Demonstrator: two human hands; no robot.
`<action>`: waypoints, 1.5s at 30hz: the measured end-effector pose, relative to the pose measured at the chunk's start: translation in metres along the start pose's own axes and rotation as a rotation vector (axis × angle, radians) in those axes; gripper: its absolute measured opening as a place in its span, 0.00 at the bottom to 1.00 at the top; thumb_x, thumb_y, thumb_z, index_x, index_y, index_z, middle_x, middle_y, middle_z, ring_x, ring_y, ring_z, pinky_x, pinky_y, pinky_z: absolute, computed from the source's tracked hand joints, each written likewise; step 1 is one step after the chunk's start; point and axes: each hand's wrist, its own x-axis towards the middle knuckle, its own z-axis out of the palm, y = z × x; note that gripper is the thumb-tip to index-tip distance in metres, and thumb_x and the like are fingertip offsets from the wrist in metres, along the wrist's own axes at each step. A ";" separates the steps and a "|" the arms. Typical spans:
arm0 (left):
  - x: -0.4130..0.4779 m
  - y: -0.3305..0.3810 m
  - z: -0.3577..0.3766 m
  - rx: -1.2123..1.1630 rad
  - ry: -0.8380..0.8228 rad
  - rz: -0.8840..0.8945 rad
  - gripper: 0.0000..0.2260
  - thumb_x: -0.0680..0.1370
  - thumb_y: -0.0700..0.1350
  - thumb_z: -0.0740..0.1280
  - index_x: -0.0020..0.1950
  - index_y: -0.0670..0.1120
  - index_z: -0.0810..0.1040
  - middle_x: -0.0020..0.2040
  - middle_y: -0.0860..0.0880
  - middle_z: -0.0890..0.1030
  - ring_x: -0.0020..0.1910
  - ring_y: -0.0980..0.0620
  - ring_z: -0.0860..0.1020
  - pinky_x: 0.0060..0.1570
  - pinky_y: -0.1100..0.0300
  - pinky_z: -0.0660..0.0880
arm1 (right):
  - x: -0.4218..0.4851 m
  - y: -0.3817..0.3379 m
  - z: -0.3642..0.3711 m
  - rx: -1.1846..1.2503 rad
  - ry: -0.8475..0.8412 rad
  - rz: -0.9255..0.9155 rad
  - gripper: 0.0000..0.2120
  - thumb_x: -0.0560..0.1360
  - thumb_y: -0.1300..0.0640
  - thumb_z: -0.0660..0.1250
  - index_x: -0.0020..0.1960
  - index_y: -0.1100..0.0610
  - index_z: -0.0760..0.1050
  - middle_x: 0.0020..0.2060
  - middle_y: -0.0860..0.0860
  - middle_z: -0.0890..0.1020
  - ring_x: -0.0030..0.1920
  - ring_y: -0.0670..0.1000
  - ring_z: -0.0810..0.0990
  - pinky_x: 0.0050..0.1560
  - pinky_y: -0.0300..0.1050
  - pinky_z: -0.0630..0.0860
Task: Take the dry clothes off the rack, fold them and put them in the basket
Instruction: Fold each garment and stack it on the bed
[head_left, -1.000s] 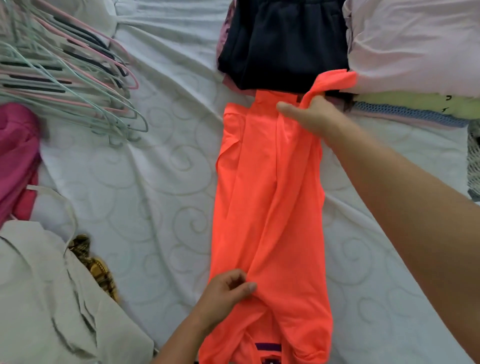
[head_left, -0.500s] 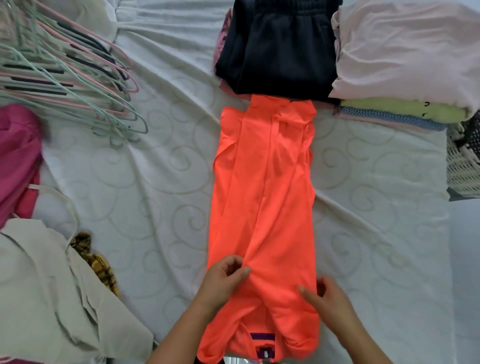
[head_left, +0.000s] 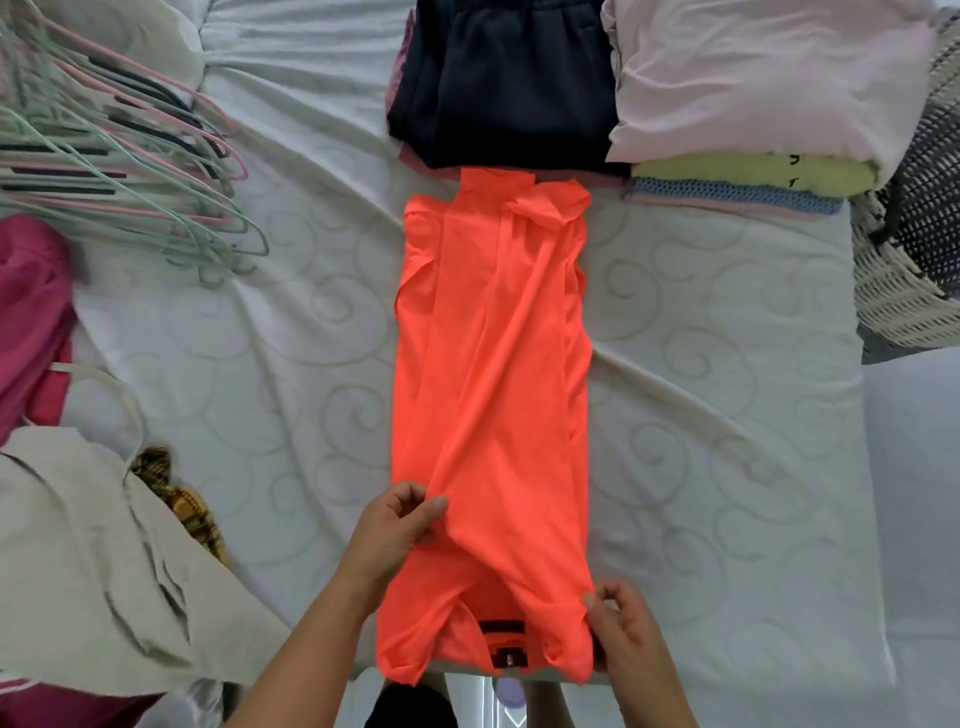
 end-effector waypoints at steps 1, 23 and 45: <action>0.001 -0.001 0.001 0.025 0.023 0.006 0.08 0.75 0.38 0.68 0.37 0.41 0.73 0.32 0.47 0.73 0.32 0.53 0.72 0.36 0.62 0.71 | -0.002 0.002 -0.001 -0.035 -0.031 -0.010 0.07 0.76 0.69 0.62 0.41 0.61 0.68 0.22 0.52 0.69 0.22 0.45 0.66 0.23 0.36 0.66; 0.023 -0.018 -0.002 0.430 -0.130 0.130 0.08 0.70 0.52 0.65 0.31 0.55 0.75 0.25 0.61 0.72 0.29 0.63 0.69 0.33 0.68 0.63 | 0.221 -0.289 0.060 0.231 0.163 -0.072 0.12 0.79 0.53 0.62 0.38 0.57 0.69 0.26 0.52 0.76 0.20 0.42 0.73 0.18 0.33 0.66; -0.019 -0.059 -0.032 0.293 0.294 0.068 0.33 0.51 0.67 0.71 0.48 0.50 0.73 0.41 0.50 0.75 0.39 0.51 0.75 0.40 0.72 0.69 | 0.065 -0.075 0.037 -0.129 0.400 -0.009 0.15 0.72 0.66 0.70 0.56 0.63 0.70 0.50 0.60 0.76 0.49 0.55 0.74 0.49 0.45 0.71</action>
